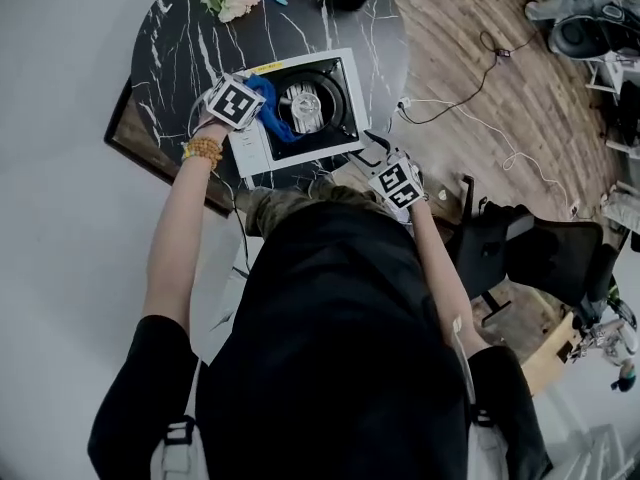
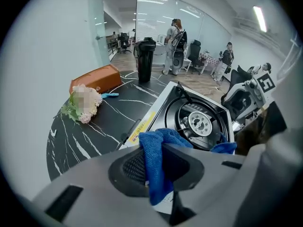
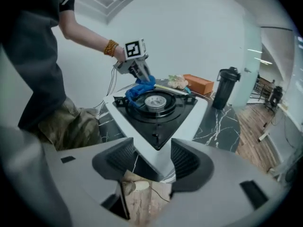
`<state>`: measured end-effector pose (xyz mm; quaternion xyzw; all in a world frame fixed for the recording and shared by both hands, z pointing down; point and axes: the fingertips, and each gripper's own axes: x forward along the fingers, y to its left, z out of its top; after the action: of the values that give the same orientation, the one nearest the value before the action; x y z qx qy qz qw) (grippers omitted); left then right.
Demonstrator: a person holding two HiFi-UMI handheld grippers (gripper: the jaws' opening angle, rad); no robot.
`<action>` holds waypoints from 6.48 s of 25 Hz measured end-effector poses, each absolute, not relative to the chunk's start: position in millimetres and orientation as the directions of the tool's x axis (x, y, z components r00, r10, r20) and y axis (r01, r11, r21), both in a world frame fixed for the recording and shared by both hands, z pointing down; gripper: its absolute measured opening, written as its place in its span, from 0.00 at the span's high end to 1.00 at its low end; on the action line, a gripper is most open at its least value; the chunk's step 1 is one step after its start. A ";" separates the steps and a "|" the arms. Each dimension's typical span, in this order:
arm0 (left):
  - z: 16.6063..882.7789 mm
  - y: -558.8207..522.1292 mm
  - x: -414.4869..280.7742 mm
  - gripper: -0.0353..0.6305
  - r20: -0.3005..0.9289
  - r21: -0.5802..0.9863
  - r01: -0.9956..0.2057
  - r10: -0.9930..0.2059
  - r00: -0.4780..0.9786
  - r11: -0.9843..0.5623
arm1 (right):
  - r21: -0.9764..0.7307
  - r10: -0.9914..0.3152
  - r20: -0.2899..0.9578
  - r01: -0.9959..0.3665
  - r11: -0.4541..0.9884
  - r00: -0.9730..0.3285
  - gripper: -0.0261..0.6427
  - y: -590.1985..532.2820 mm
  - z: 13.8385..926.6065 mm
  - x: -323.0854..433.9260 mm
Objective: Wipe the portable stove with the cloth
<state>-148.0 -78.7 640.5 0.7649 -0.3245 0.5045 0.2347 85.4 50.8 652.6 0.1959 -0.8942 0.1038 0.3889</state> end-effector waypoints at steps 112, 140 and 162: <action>658.6 6.1 -198.1 0.75 0.961 0.136 -0.733 -0.092 0.261 -0.667 | -0.125 -0.081 0.876 -0.385 0.914 -0.476 0.83 -20.0 649.5 71.5; 421.9 -48.4 -125.0 0.91 0.216 0.004 -0.963 -0.940 0.263 -0.268 | -0.076 -0.757 0.098 -0.763 0.641 -0.646 0.80 -58.3 408.6 -20.5; 452.4 -37.8 -108.4 0.93 0.279 0.005 -0.954 -0.916 0.289 -0.300 | 0.001 -0.691 0.215 -0.708 0.707 -0.690 0.82 -52.9 443.6 -42.6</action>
<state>-108.4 -37.8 452.4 0.7983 -0.5856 0.1121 0.0856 -42.6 -52.9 443.6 0.3808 -0.9183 0.0410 0.1003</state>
